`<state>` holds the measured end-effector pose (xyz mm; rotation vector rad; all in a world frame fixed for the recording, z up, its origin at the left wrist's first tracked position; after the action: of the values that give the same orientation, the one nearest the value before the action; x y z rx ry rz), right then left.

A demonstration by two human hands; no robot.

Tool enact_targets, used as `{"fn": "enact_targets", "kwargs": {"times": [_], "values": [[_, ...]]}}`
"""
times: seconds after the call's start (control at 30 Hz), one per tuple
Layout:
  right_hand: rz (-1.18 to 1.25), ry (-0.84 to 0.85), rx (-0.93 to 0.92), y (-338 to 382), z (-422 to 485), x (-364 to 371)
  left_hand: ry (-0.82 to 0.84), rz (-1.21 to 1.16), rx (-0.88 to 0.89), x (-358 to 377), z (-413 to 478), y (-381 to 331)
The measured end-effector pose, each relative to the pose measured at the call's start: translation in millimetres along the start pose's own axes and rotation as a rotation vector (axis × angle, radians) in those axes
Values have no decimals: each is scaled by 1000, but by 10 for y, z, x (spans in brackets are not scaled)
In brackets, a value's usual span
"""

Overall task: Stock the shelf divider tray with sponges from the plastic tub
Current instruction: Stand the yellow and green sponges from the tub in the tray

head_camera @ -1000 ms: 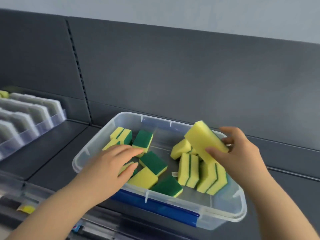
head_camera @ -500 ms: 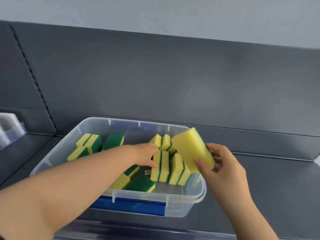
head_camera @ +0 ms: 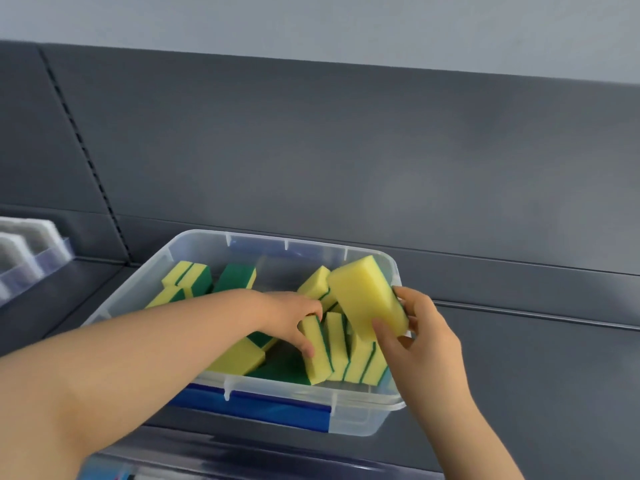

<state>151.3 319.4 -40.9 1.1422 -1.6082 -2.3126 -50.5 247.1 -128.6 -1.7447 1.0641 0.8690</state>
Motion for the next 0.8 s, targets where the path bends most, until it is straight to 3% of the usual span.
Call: {"fn": "enact_targets", "kwargs": {"times": [0.1, 0.2, 0.4, 0.53, 0.8], "values": [[11, 15, -13, -16, 38, 103, -68, 81, -35, -54, -169, 18], [36, 18, -32, 15, 119, 176, -258, 114, -42, -250, -452, -24], [185, 37, -52, 205, 233, 375, -642, -83, -195, -521, -1383, -6], [261, 20, -119, 495, 184, 565, -877, -170, -251, -642, -1932, 9], [315, -11, -297, 1377, -342, 1115, -1173, -56, -243, -598, -3375, 148]]}}
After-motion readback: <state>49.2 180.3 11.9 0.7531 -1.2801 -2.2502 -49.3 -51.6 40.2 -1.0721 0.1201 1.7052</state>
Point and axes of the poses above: each hand's wrist, its own z-axis towards the middle knuckle, its own x-axis out of the palm, y = z × x, the point moved 7 cm from there along z, towards the middle knuckle, and after that the axes turned 10 degrees about x, right-handed, at the moved point
